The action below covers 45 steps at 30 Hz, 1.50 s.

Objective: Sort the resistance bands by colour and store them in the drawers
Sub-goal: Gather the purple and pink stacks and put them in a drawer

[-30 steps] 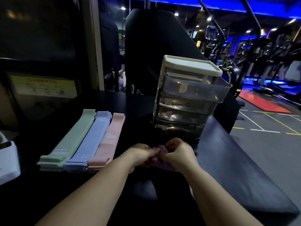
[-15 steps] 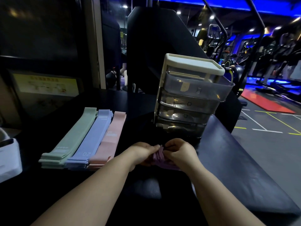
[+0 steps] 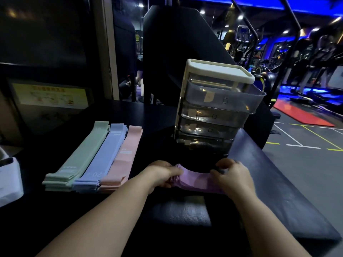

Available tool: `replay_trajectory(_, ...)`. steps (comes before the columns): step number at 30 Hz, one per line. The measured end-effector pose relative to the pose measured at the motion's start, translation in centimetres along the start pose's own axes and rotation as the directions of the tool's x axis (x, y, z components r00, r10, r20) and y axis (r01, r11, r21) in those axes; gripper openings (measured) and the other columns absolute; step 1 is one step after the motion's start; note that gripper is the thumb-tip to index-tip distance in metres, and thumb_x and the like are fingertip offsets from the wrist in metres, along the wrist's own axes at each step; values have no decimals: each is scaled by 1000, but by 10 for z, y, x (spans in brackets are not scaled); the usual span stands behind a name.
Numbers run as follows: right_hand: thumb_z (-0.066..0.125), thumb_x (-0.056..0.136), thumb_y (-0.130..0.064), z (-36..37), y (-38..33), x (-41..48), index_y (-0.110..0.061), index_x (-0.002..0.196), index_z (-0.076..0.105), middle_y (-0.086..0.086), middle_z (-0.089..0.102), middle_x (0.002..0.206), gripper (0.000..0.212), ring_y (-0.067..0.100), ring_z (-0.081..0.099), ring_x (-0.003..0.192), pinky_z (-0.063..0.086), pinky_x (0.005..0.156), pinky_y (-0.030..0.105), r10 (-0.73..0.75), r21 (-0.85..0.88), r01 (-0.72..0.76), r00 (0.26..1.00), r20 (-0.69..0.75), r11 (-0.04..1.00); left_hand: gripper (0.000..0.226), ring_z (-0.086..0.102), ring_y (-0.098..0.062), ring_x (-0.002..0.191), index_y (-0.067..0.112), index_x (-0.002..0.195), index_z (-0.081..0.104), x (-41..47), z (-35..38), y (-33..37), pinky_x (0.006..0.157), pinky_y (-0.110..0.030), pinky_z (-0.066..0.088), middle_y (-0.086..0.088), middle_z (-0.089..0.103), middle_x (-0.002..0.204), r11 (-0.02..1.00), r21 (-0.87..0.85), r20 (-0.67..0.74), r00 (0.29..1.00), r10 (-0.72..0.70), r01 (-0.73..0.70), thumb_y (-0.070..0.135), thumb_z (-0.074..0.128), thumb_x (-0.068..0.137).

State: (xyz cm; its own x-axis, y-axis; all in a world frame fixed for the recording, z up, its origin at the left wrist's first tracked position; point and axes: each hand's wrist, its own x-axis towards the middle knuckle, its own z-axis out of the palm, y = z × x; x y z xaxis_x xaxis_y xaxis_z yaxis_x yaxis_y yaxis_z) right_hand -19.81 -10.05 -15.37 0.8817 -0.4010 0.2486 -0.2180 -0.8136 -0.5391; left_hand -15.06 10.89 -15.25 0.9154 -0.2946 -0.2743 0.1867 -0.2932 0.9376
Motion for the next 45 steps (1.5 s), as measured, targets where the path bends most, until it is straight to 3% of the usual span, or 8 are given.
replay_trajectory(3,70,78,-51,-8,19,6,-20,104,68,2,69,101,40,24,64,101,45,72,30,119,-61,-111,982,147,992,23,56,-9,60,17,70,58,-1,1,2,55,-20,48,2,58,65,999,49,-19,1000,7,-6,23,66,90)
replay_trajectory(6,68,80,-55,-14,23,8,-12,81,71,-2,68,68,43,18,64,74,41,59,29,133,-46,-125,944,301,991,22,57,-11,64,17,71,59,-2,2,2,57,-21,48,1,59,70,997,73,-21,1000,3,-2,26,65,90)
replay_trajectory(12,83,68,-30,-12,21,2,-20,63,70,-4,65,55,18,9,60,57,45,60,27,49,118,-96,936,349,988,21,54,-11,55,18,70,59,-6,4,-5,56,-22,45,2,57,62,997,37,-62,995,76,-74,21,65,90)
replay_trajectory(17,80,70,-18,-9,22,-5,-20,79,70,-3,71,69,14,10,63,66,50,67,30,4,284,-81,965,262,955,23,62,-6,77,33,85,65,-16,9,-22,82,-24,49,10,68,83,943,115,-211,920,331,-313,11,70,85)
replay_trajectory(21,79,70,-11,-7,24,-9,-24,87,64,-6,70,76,25,7,60,70,49,73,32,-18,480,-104,970,243,871,29,63,-1,85,32,92,65,-21,3,-22,81,-12,47,12,69,91,908,77,-226,880,417,-411,5,70,84)
replay_trajectory(26,82,70,-9,-5,30,-15,-24,91,60,-7,71,81,34,4,64,73,50,72,22,-62,482,-62,969,239,874,26,59,-6,91,31,104,60,-18,6,-26,72,-3,38,10,65,99,890,319,-209,892,401,-326,18,71,84)
replay_trajectory(33,80,67,-14,-3,38,-17,-30,104,64,-7,74,98,44,8,71,90,55,90,37,-127,505,-16,961,247,863,55,57,-10,102,29,126,53,-21,8,-22,84,-14,38,8,60,112,849,450,-160,910,383,-278,17,71,77)
replay_trajectory(45,66,75,-13,-1,37,-12,-32,90,68,-7,74,88,24,13,69,90,54,86,36,-105,514,-13,974,199,857,38,64,-12,95,26,112,63,-18,-2,-19,79,-17,48,3,68,104,950,216,-93,964,249,-225,12,76,79)
